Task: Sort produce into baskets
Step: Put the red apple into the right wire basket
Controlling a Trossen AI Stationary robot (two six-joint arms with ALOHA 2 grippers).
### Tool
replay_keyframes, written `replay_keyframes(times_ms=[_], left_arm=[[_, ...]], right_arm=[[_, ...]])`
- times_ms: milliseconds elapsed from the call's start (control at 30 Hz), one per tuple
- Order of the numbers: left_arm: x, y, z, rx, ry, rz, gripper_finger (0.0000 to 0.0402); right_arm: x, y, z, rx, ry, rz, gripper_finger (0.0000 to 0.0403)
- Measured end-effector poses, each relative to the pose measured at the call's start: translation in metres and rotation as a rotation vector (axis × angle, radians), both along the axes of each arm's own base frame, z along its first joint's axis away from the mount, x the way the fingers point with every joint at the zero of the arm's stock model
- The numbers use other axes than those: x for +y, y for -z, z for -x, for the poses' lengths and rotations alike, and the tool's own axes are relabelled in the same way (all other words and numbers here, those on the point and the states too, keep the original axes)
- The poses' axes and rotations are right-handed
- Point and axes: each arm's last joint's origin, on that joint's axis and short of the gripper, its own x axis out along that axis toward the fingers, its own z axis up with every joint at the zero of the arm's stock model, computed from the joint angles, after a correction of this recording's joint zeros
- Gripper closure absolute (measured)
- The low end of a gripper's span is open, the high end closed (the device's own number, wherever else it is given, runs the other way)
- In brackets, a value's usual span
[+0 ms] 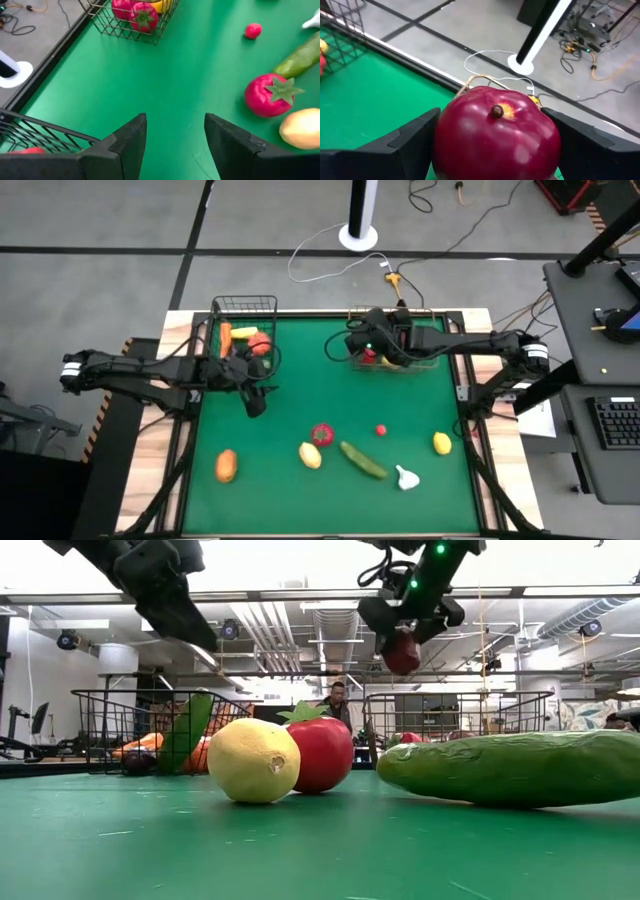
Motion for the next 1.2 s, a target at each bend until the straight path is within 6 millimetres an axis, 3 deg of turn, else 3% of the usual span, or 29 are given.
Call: replay_keyframes(times_ms=[333, 633, 1000, 1200], left_arm=[[-0.001, 0.004, 0.003, 0.036, -0.028, 0.037, 0.0218], [-0.001, 0.005, 0.005, 0.067, -0.022, 0.014, 0.0218], [0.004, 0.004, 0.006, 0.092, -0.079, -0.164, 0.0219], [0.004, 0.004, 0.006, 0.093, -0.085, -0.169, 0.0219]], right_arm=[[-0.015, 0.029, 0.016, 0.068, 0.08, -0.027, 0.0078], [-0.037, 0.047, 0.033, 0.037, 0.141, -0.221, 0.008], [-0.043, 0.022, 0.046, 0.096, 0.187, -0.474, 0.0079], [-0.045, 0.025, 0.065, 0.276, 0.339, -0.612, 0.0078]])
